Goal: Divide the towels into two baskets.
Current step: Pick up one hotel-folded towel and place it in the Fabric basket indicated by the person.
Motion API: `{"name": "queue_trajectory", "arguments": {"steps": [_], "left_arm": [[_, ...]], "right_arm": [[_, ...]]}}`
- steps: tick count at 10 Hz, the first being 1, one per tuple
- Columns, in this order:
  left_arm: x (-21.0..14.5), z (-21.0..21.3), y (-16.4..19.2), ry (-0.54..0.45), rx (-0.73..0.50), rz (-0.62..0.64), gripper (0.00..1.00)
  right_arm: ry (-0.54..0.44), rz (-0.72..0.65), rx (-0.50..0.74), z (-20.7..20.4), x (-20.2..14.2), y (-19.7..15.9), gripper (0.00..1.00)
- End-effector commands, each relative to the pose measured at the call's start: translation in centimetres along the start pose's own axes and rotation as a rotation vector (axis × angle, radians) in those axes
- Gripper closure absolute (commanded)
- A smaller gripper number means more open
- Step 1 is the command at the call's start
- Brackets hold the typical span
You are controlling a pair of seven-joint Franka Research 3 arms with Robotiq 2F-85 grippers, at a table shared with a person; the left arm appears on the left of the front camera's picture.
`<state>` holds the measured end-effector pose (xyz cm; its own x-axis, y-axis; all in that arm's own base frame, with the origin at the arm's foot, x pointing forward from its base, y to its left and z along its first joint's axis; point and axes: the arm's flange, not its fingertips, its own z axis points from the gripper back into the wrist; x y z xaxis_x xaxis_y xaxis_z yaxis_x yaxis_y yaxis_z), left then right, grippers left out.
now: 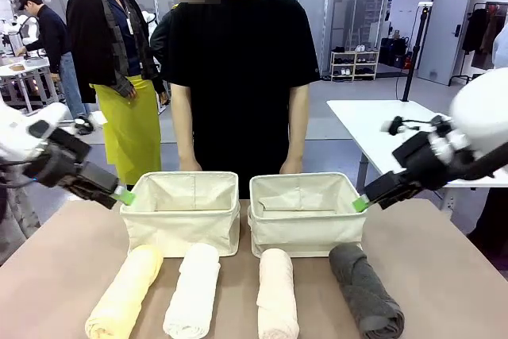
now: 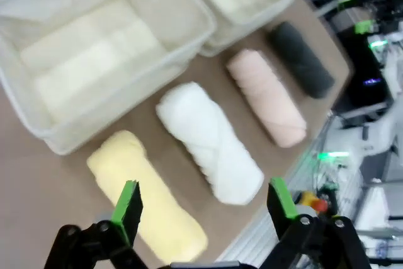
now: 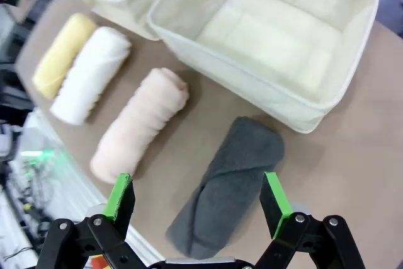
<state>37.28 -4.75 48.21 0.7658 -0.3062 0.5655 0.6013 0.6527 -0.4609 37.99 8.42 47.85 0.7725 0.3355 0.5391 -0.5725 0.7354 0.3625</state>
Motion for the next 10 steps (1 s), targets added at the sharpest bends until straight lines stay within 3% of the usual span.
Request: {"name": "queue_trajectory", "arguments": {"steps": [1, 4, 8, 10], "left_arm": [[-1.4, 2.0, 3.1, -0.021, -0.133, 0.146, 0.00], [-7.0, 7.1, 6.8, -0.185, -0.259, 0.279, 0.00], [-16.2, 15.7, 10.1, -0.457, -0.239, 0.372, 0.00], [-18.9, 17.5, 11.8, -0.500, -0.246, 0.418, 0.00]], "right_arm": [[-0.027, -0.115, 0.185, 1.9, -1.2, -3.3, 0.00], [-0.190, -0.304, 0.343, 7.3, -7.0, -8.1, 0.00], [-0.416, -0.534, 0.339, 15.2, -15.2, -15.3, 0.00], [-0.492, -0.659, 0.317, 18.1, -19.3, -18.8, 0.00]]}}
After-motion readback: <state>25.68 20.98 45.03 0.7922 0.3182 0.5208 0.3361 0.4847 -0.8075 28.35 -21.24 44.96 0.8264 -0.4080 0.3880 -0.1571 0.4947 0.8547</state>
